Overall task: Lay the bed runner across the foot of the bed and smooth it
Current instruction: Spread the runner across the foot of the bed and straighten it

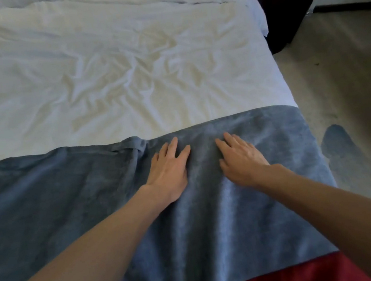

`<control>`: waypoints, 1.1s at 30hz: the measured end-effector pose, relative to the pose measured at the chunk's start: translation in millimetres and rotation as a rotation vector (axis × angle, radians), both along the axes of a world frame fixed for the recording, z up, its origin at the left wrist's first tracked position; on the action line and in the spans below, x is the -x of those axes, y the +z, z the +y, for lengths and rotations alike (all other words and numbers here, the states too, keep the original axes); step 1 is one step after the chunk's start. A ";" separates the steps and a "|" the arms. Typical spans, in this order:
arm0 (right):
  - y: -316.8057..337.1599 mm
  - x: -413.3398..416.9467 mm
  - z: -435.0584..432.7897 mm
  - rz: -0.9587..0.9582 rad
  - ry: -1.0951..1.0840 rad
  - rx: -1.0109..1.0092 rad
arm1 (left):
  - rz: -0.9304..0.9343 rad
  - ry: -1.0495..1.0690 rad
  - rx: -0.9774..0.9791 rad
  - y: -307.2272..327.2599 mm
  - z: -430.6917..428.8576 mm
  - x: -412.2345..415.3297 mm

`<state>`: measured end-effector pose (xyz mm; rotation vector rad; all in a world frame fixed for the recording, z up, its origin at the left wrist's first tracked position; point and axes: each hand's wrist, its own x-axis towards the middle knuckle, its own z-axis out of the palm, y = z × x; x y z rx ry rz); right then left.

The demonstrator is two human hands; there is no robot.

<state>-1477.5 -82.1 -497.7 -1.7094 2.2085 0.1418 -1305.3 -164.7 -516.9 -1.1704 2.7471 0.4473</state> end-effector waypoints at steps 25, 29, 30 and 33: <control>-14.2 86.4 -39.2 0.498 -0.228 -0.023 | 0.262 0.057 -0.046 -22.0 -30.8 100.9; -20.6 67.0 -39.1 0.476 -0.304 0.033 | 0.260 -0.068 0.077 -29.2 -24.0 82.3; -21.8 61.7 -37.9 0.458 -0.289 0.065 | 0.231 -0.085 0.143 -31.3 -21.1 76.1; -28.1 42.6 -31.3 0.269 -0.157 0.169 | 0.104 -0.096 0.180 -37.0 -15.0 63.1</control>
